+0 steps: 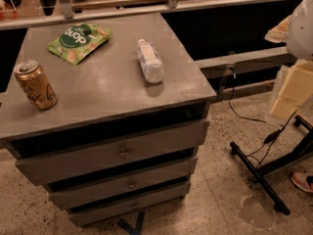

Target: Move green rice chip bag near orange can

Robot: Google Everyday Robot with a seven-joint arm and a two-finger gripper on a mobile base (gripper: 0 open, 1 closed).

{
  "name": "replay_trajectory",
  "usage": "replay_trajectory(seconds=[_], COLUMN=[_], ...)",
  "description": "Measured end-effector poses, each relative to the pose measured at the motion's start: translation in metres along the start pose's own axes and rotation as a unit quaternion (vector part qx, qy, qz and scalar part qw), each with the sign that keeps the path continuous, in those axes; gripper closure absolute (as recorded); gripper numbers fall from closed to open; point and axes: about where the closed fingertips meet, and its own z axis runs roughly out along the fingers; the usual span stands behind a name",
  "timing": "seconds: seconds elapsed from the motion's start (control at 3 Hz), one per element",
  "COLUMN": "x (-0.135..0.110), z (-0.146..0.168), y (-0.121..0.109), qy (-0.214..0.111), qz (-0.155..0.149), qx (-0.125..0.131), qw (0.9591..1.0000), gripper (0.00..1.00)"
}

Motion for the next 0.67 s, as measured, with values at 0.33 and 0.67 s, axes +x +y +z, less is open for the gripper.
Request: replay_trajectory(seconds=[0.33,0.67], x=[0.0,-0.012], z=[0.0,0.0], y=[0.0,-0.016], qy=[0.0,-0.048], qz=[0.0,0.017], qx=[0.0,0.019], qw=[1.0,0.9985], gripper=[0.0,0.0])
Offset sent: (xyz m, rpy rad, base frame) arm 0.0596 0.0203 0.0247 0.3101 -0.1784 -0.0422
